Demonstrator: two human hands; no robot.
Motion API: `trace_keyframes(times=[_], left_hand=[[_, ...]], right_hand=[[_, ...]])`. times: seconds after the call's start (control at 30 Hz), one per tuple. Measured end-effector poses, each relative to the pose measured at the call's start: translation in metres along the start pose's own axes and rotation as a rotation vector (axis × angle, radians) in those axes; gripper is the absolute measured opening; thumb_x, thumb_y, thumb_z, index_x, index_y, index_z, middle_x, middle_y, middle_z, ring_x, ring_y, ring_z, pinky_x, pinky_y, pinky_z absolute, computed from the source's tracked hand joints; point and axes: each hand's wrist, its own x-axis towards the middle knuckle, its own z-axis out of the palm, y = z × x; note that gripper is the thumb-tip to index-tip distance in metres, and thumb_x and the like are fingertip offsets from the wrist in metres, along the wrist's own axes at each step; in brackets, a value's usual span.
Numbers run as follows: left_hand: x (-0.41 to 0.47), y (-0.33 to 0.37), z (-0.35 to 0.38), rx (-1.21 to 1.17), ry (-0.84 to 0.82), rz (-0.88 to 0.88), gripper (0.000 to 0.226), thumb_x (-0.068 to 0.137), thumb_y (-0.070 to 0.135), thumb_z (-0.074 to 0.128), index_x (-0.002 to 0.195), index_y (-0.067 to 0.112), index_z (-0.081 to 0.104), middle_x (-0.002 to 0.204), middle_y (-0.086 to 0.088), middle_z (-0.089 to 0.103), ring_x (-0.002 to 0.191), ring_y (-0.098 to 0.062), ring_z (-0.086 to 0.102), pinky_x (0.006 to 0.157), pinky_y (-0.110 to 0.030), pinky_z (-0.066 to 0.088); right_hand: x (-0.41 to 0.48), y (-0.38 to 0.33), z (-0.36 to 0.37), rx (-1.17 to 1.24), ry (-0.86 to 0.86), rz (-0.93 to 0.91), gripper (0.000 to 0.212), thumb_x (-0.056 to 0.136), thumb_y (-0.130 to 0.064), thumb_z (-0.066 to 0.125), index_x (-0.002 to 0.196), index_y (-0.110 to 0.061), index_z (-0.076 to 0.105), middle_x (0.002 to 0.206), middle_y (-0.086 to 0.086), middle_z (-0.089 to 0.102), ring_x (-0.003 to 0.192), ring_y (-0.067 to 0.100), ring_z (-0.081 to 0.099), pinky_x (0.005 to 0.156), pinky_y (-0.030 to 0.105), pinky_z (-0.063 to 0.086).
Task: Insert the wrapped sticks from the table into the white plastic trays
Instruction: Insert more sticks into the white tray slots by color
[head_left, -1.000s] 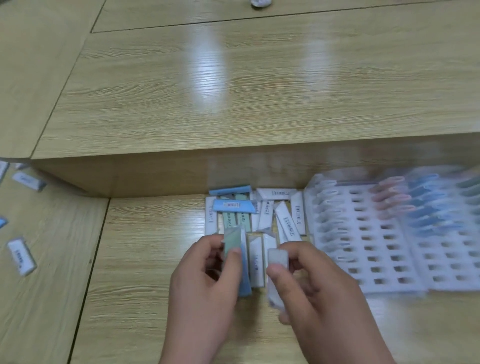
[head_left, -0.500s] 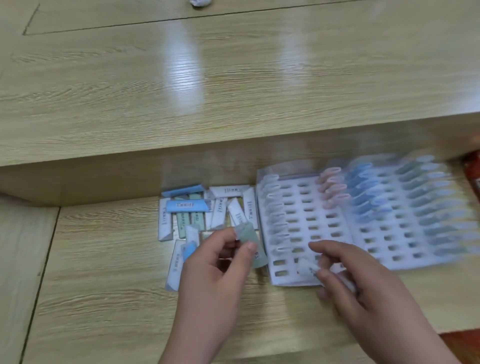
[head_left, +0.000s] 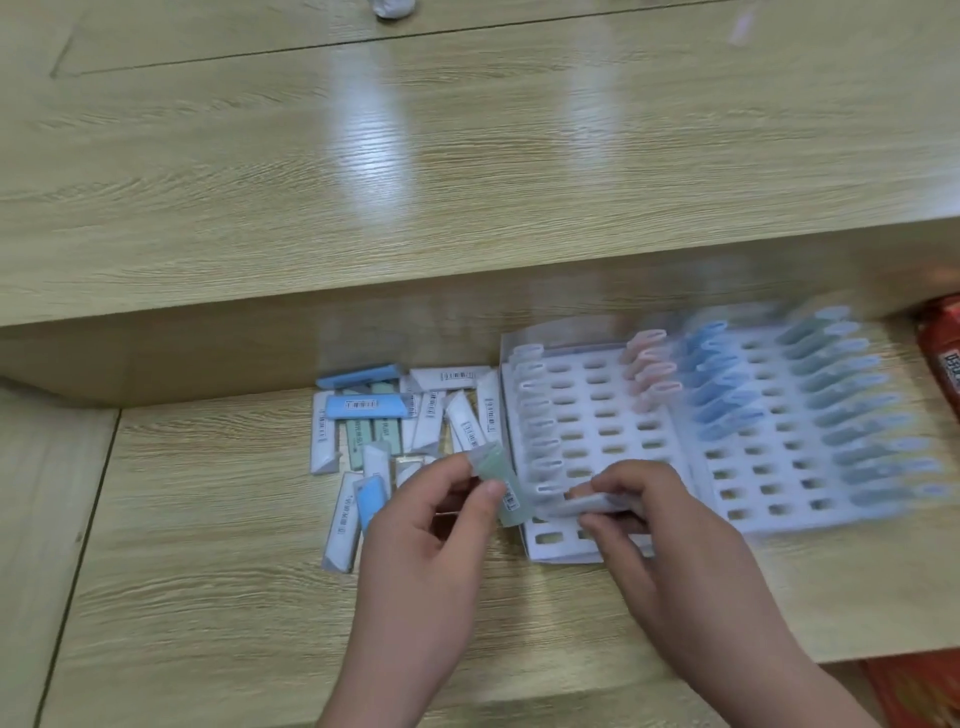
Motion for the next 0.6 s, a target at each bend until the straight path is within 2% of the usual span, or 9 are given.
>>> trace_keyframes(times=[0.07,0.13,0.2,0.23,0.33,0.43,0.5,0.57,0.6], left_hand=[[-0.001,-0.002,0.002,0.002,0.011,-0.007,0.021,0.092,0.022,0.066,0.097,0.041,0.074,0.094,0.009,0.074,0.088,-0.008,0.069,0.073,-0.015,0.052],[-0.003,-0.003,0.002,0.009,0.036,0.008,0.025,0.091,0.021,0.067,0.096,0.044,0.074,0.094,0.011,0.074,0.087,-0.005,0.069,0.071,-0.011,0.050],[-0.004,-0.003,0.003,0.005,0.042,0.028,0.028,0.092,0.019,0.067,0.097,0.046,0.074,0.095,0.012,0.075,0.089,-0.004,0.070,0.072,-0.011,0.050],[-0.005,-0.003,0.003,-0.004,0.036,0.033,0.029,0.092,0.018,0.067,0.099,0.045,0.074,0.097,0.012,0.075,0.091,-0.005,0.070,0.074,-0.012,0.051],[-0.006,-0.005,0.004,-0.019,0.030,0.031,0.030,0.092,0.017,0.067,0.101,0.045,0.074,0.099,0.013,0.075,0.094,-0.006,0.070,0.076,-0.012,0.051],[-0.007,-0.006,0.004,-0.005,0.041,0.041,0.026,0.091,0.021,0.068,0.099,0.045,0.075,0.097,0.012,0.076,0.092,-0.006,0.071,0.075,-0.014,0.053],[-0.008,-0.005,0.001,0.003,0.046,0.059,0.019,0.090,0.027,0.070,0.097,0.044,0.075,0.095,0.010,0.076,0.090,-0.009,0.071,0.077,-0.025,0.058],[-0.010,-0.002,-0.003,0.028,0.069,0.087,0.009,0.087,0.038,0.073,0.095,0.041,0.075,0.092,0.006,0.075,0.086,-0.013,0.071,0.078,-0.037,0.059],[-0.012,0.000,-0.005,0.046,0.083,0.118,0.013,0.084,0.042,0.070,0.096,0.042,0.074,0.092,0.006,0.075,0.085,-0.014,0.070,0.077,-0.035,0.059]], right_hand=[[0.004,-0.001,0.002,-0.091,0.029,-0.109,0.019,0.087,-0.038,0.058,0.105,-0.035,0.053,0.086,-0.022,0.064,0.088,0.003,0.060,0.062,0.011,0.043],[0.006,0.001,0.005,-0.130,0.064,-0.204,0.016,0.091,-0.034,0.066,0.103,-0.034,0.055,0.083,-0.017,0.067,0.082,0.005,0.059,0.066,0.016,0.044],[0.004,0.005,0.008,-0.152,0.105,-0.308,0.025,0.087,-0.031,0.069,0.108,-0.036,0.055,0.087,-0.017,0.069,0.078,0.005,0.061,0.062,0.023,0.051],[0.002,0.008,0.011,-0.149,0.120,-0.364,0.030,0.086,-0.026,0.069,0.113,-0.034,0.058,0.093,-0.016,0.070,0.079,0.009,0.064,0.061,0.028,0.054],[-0.004,0.017,0.021,-0.184,0.155,-0.469,0.045,0.088,-0.004,0.065,0.129,-0.024,0.064,0.109,-0.009,0.071,0.079,0.018,0.064,0.060,0.031,0.054],[-0.004,0.017,0.028,-0.281,0.179,-0.484,0.045,0.093,-0.004,0.055,0.134,-0.019,0.061,0.106,-0.005,0.071,0.075,0.019,0.060,0.056,0.031,0.051],[-0.005,0.013,0.029,-0.281,0.182,-0.483,0.039,0.097,-0.012,0.051,0.135,-0.018,0.060,0.104,-0.005,0.070,0.077,0.019,0.060,0.059,0.029,0.050],[-0.007,0.009,0.027,-0.221,0.192,-0.409,0.038,0.097,-0.020,0.052,0.134,-0.022,0.062,0.105,-0.005,0.067,0.081,0.016,0.059,0.059,0.029,0.050],[-0.007,0.005,0.024,-0.181,0.207,-0.344,0.038,0.096,-0.026,0.053,0.133,-0.025,0.063,0.106,-0.006,0.065,0.084,0.013,0.058,0.059,0.028,0.051]])
